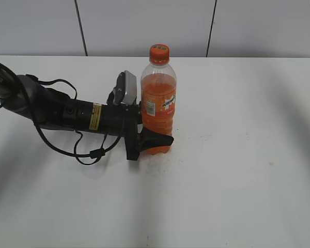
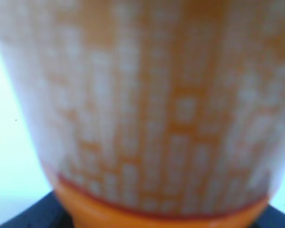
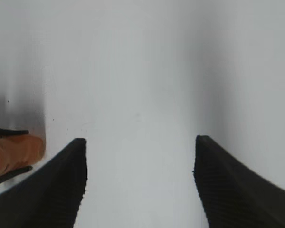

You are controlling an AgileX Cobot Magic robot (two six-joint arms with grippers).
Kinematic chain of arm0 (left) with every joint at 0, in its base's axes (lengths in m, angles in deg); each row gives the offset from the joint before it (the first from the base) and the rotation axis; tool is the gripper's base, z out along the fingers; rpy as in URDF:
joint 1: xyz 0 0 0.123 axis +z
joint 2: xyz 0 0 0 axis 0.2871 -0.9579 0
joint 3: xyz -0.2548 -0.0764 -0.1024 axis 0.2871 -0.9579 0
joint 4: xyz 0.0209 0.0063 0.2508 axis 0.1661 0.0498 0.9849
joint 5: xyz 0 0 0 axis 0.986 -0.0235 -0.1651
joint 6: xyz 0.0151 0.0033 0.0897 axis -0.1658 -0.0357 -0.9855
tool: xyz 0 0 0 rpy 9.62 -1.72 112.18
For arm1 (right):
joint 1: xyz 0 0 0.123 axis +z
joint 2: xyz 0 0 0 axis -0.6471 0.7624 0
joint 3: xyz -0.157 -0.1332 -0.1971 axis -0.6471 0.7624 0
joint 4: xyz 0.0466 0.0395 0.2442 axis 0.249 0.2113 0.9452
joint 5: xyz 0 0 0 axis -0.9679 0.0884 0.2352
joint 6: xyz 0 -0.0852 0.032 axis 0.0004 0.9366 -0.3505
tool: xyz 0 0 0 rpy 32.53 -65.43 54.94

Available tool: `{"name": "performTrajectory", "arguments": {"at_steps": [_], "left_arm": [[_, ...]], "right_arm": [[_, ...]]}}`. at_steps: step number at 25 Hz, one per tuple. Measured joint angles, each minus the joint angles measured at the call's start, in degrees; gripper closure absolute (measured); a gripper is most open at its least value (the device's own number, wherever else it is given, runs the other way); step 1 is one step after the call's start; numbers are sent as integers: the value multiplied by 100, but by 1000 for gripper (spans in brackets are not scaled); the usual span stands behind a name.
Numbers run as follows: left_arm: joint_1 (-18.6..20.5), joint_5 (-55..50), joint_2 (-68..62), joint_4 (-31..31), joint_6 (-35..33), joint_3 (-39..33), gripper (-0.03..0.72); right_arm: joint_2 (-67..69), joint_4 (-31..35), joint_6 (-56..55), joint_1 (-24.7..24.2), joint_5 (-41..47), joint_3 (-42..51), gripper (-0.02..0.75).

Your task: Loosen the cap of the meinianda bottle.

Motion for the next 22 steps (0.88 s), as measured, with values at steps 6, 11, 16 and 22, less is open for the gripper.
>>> {"name": "performTrajectory", "arguments": {"at_steps": [6,11,16,22], "left_arm": [[-5,5,0,-5,2,0,282],[-5,-1,0,-17,2,0,282],[-5,-6,0,-37,2,0,282],[-5,-12,0,-37,2,0,282]], "right_arm": [[741,97,-186,0,0,-536,214],[740,332,-614,260,0,-571,214],[740,425,-1078,1089,0,-711,214],[787,456,-1777,1926,7,-792,214]]}}
